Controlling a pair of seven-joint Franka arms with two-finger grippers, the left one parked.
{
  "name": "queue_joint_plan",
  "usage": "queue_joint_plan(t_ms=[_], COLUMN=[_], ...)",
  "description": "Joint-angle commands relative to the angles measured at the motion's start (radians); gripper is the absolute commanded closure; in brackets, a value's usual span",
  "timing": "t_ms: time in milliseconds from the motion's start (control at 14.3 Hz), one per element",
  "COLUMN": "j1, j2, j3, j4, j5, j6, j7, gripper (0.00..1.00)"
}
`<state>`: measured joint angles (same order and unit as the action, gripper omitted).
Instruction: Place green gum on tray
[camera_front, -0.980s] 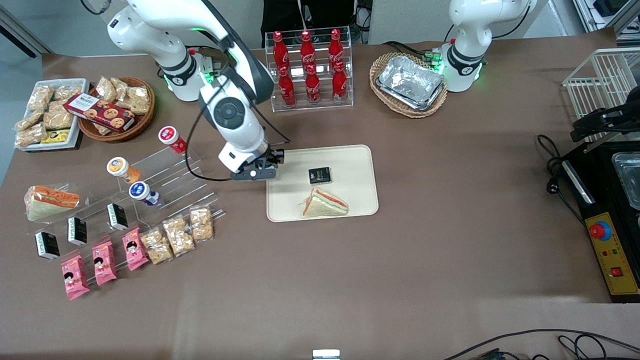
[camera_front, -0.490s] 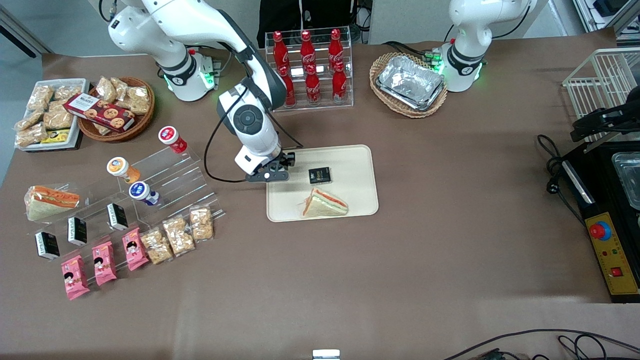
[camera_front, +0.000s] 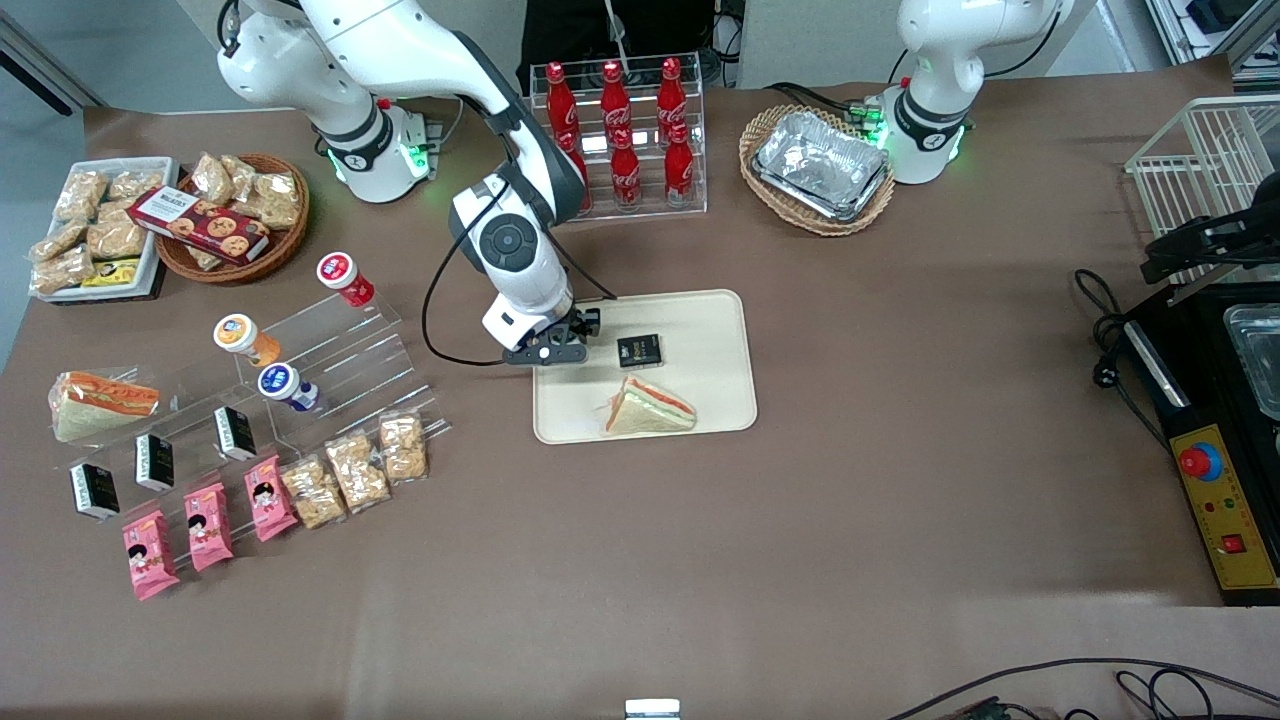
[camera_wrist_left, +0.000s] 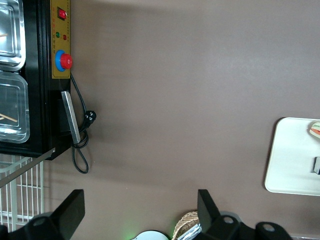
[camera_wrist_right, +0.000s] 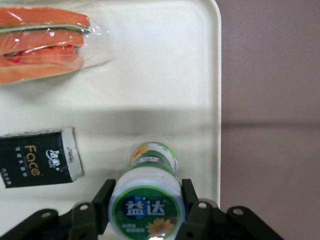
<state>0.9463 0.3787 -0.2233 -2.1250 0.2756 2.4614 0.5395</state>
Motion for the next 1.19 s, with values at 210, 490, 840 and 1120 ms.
queue_joint_plan(t_ms=[210,490,840,1120], j1=[-0.001,-0.093,-0.300,-0.486], j2=[-0.015,-0.154,-0.319,-0.359], j3=[-0.013,-0.083,-0.162,-0.163], j4=[-0.003,-0.001,0.008,0.138], j5=[0.059,0.053,-0.056,-0.113], j6=[0.007,-0.200,-0.390,-0.601], j7=[-0.015,-0.226,-0.479,-0.604], gripper=[0.01,0.01,0.01,0.01])
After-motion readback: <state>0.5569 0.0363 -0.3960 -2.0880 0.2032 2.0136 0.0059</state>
